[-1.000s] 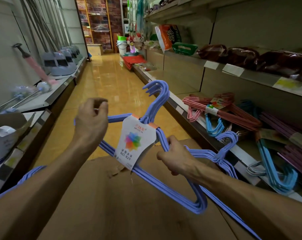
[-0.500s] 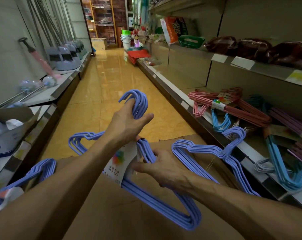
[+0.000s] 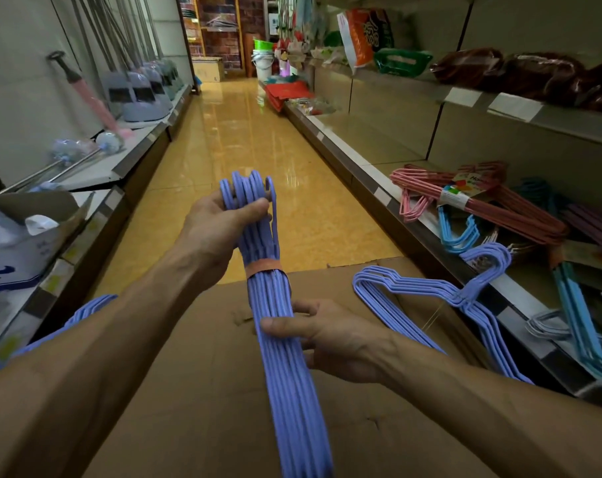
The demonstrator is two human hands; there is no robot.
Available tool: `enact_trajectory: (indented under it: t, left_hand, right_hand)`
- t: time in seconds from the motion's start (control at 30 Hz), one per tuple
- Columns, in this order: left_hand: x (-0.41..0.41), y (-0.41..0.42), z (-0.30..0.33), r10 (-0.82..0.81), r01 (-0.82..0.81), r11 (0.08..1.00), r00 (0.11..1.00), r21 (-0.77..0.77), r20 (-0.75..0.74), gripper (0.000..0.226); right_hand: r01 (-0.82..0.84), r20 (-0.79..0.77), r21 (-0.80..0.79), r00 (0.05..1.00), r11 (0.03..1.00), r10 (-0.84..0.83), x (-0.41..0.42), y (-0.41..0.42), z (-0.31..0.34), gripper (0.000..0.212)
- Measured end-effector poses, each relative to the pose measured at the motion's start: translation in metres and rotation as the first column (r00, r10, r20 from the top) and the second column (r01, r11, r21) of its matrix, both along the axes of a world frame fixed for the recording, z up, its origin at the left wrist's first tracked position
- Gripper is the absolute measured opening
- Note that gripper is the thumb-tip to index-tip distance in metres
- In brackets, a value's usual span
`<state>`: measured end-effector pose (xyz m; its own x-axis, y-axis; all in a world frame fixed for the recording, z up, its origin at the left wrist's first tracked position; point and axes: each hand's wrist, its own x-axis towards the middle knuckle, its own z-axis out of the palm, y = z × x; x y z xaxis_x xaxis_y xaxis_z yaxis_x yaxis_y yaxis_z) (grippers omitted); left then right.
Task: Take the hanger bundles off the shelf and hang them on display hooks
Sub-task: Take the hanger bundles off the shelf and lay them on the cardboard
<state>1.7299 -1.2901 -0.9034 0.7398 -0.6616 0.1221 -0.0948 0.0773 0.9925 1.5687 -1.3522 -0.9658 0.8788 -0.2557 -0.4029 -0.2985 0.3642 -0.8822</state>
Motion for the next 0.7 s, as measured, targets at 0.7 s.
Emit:
enact_trajectory:
  t: [0.7]
  left_hand:
    - [0.037,0.046,-0.014,-0.083,0.111,0.934,0.992,0.341,-0.096,0.047]
  right_hand:
    - [-0.122,-0.080,-0.070,0.990,0.990,0.117,0.033,0.042,-0.046,0.033]
